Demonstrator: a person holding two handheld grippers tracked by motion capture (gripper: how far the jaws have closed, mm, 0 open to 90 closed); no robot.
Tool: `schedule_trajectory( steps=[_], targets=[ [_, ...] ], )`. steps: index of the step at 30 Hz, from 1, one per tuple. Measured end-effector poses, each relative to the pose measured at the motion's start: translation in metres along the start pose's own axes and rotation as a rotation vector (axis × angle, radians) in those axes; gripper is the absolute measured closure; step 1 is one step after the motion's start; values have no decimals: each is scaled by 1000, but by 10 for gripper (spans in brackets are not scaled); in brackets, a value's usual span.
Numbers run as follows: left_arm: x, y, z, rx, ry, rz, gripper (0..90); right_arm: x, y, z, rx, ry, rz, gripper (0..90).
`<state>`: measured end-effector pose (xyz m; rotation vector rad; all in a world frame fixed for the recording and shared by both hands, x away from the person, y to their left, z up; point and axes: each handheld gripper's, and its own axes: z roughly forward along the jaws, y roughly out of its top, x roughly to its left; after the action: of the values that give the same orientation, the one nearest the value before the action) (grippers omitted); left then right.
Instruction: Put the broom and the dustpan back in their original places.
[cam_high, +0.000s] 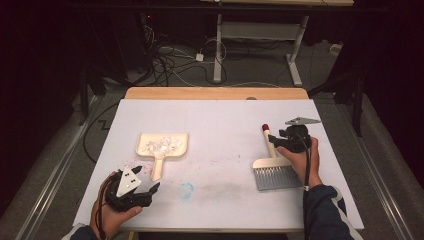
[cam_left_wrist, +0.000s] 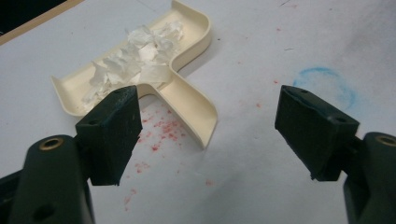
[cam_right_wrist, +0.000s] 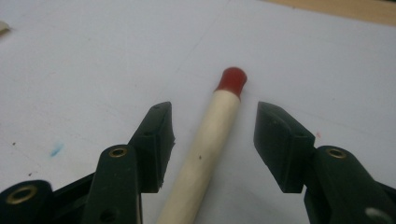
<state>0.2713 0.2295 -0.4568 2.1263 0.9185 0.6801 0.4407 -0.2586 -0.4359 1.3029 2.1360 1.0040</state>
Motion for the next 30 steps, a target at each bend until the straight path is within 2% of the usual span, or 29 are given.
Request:
schedule_trajectory(
  steps=[2, 5, 6, 9, 14, 24, 26, 30],
  targets=[
    [-1, 0, 1, 3, -5, 6, 225, 3, 2, -4, -12, -21, -14, 477],
    [-3, 0, 1, 12, -3, 20, 225, 5, 4, -9, -26, -26, -33, 474],
    [-3, 0, 1, 8, -11, 17, 225, 5, 4, -11, -29, -17, -38, 472],
    [-3, 0, 1, 1, -15, 17, 225, 5, 5, -17, -55, -30, -39, 465],
    [-3, 0, 1, -2, -16, 18, 225, 8, 8, -28, -107, -9, -48, 440],
    [-4, 1, 1, -5, -19, 27, 220, 18, 11, -52, -196, 39, -105, 365],
    [-5, 1, 0, -8, -16, 29, 219, 21, 11, -55, -204, 51, -112, 352],
    [-5, 1, 1, -2, -19, 34, 219, 27, 13, -58, -199, 36, -135, 322]
  ],
)
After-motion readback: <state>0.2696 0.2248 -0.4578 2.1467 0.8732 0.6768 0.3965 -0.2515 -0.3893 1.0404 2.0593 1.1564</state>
